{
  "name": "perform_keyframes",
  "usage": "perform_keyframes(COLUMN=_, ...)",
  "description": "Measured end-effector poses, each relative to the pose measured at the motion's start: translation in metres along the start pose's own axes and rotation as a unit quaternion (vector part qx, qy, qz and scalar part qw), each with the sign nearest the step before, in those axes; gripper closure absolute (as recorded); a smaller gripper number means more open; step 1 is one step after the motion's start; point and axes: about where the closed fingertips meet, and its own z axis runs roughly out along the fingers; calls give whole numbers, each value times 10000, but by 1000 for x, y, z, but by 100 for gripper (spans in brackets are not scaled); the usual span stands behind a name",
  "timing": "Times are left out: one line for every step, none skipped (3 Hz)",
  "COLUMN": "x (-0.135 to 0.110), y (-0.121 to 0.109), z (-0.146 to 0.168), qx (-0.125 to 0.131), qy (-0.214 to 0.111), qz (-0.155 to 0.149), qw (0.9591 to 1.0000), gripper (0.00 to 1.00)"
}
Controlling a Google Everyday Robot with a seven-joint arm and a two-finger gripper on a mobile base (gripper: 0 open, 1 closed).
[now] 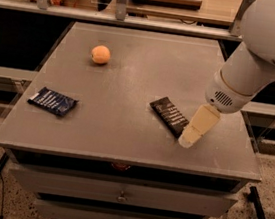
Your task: Move rxbar chocolate near rxbar blueberry
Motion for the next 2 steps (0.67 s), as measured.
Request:
perform_keyframes(x=-16, y=3, z=17, qx=-126, qy=-38, qz=-62, qw=9999, gripper=0)
perform_keyframes(x=-28, y=4, z=28, qx=-154, qy=-84, qz=-76, qw=9998, gripper=0)
